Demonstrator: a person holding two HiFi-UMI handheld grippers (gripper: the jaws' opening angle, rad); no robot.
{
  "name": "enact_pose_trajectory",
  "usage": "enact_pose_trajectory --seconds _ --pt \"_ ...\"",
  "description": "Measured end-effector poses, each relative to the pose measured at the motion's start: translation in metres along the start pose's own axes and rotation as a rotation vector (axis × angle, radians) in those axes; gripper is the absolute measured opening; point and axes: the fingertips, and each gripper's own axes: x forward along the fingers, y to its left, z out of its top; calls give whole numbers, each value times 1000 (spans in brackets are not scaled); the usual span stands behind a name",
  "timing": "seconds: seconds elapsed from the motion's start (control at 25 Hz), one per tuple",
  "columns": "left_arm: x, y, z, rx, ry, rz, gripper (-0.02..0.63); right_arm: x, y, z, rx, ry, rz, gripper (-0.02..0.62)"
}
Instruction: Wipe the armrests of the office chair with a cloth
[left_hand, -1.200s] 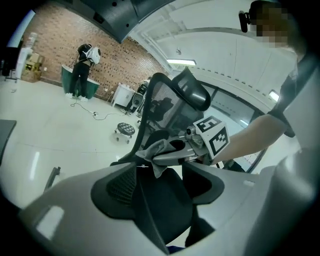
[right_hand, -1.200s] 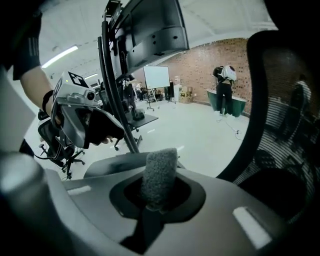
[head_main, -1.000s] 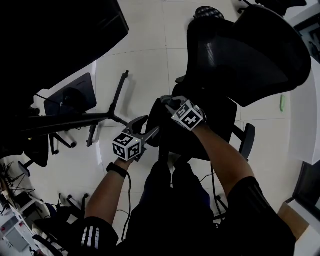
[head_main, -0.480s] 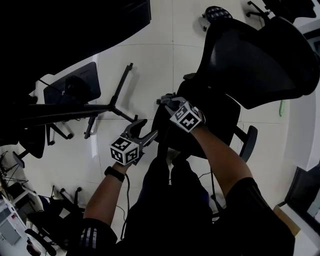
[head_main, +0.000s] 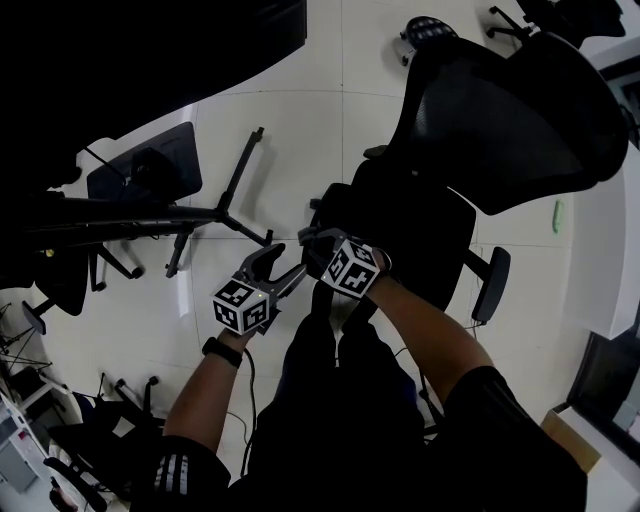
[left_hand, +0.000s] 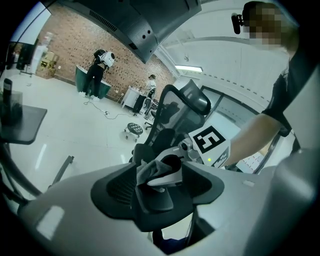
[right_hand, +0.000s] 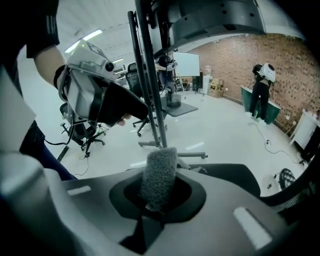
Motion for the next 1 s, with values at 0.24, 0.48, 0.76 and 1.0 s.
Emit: enact_pose_trajectory --seconds 0.24,0.48,0.76,1.0 --pt "-10 -9 -8 -9 -17 15 307 0 42 -10 -105 17 69 35" --pt "-16 -24 -15 -18 -35 37 308 -10 71 -24 -120 20 111 35" --pt "-20 -46 -19 -11 -46 51 307 -35 94 -39 -13 -20 138 35" --pt "-17 -91 11 71 -91 20 308 -131 71 -10 173 -294 18 35"
